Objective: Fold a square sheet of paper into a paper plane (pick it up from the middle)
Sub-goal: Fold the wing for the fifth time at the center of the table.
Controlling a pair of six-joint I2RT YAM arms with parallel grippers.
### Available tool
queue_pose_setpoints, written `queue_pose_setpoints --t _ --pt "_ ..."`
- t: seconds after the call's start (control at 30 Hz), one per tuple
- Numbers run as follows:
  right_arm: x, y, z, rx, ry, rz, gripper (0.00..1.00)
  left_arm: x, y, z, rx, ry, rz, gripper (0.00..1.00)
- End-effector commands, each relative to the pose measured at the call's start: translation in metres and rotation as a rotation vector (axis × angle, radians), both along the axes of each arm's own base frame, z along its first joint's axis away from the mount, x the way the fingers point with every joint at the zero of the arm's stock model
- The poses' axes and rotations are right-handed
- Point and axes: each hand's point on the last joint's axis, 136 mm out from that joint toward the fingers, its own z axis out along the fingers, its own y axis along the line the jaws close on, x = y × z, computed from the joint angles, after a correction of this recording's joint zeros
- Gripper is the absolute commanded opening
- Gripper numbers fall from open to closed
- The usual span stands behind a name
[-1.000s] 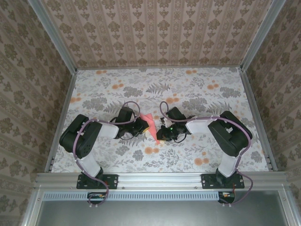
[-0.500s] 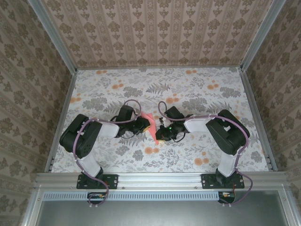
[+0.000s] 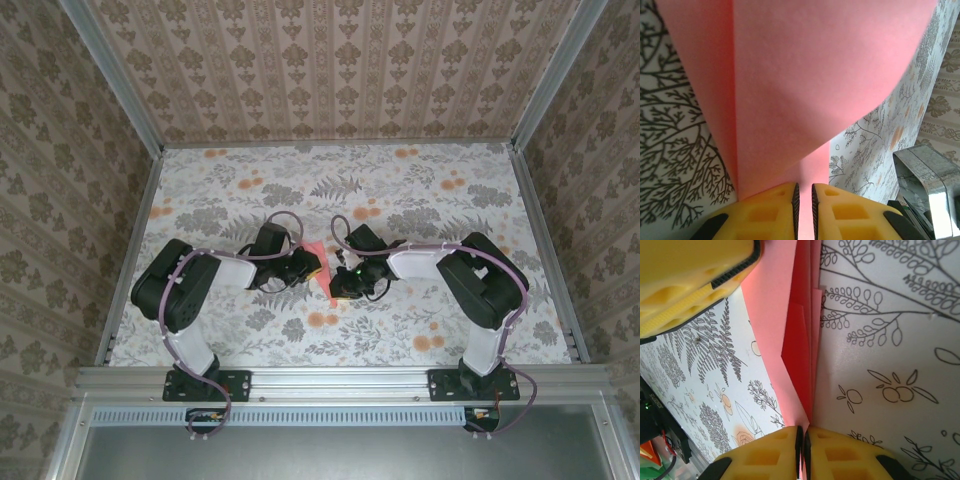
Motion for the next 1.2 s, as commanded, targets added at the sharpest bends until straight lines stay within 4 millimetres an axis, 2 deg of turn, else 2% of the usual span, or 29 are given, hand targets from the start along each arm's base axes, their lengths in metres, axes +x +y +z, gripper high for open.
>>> queue_pose_setpoints --t 0.0,0.13,0.3,0.4,0.9,1.17 --pt "-0.009 -0.022 -0.031 -0.151 0.034 -0.010 0.15 -0.005 0.003 -0.011 0.039 0.026 -0.012 0.18" --pt "-0.008 -0.020 -0.023 -0.133 0.020 -0.008 0.18 -0.006 0.005 -0.014 0.051 0.035 -0.009 0.17" --pt "-0.001 -0.013 0.012 -0.059 -0.045 -0.029 0.23 -0.009 0.008 -0.018 0.071 0.044 -0.011 0.16" --pt "0.003 -0.013 0.026 -0.051 -0.078 -0.040 0.25 -0.009 0.008 -0.018 0.073 0.044 -0.011 0.16" --pt "-0.006 -0.006 0.008 -0.039 -0.003 0.001 0.18 -0.011 0.010 -0.020 0.077 0.051 -0.010 0.16" --pt "0.001 -0.013 0.022 -0.059 -0.081 -0.024 0.23 -0.012 0.010 -0.020 0.079 0.053 -0.009 0.16"
